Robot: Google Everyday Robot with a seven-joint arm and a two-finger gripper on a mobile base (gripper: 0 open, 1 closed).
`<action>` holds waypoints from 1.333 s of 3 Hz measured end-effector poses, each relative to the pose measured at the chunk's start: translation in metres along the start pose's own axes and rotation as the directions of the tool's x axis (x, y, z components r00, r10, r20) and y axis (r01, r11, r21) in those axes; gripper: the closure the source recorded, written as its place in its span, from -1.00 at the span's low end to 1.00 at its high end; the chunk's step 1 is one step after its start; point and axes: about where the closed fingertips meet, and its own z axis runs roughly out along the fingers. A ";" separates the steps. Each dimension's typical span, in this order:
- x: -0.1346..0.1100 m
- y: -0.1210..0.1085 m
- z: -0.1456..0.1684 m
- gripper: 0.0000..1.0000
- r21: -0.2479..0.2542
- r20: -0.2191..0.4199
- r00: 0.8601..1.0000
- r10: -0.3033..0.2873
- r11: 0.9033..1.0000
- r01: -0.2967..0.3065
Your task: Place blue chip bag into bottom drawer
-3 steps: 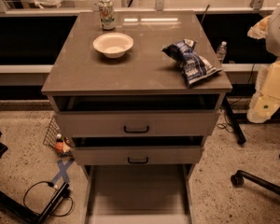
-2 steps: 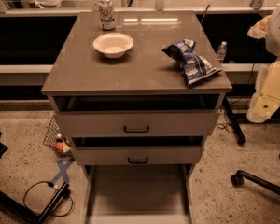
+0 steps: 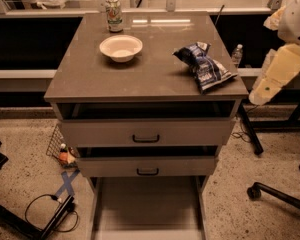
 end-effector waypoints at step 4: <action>-0.016 -0.059 0.049 -1.00 0.035 0.161 0.980 0.118 0.991 -0.126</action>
Offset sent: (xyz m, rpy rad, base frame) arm 0.0860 -0.0078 -0.0168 0.2686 -0.1380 -0.0915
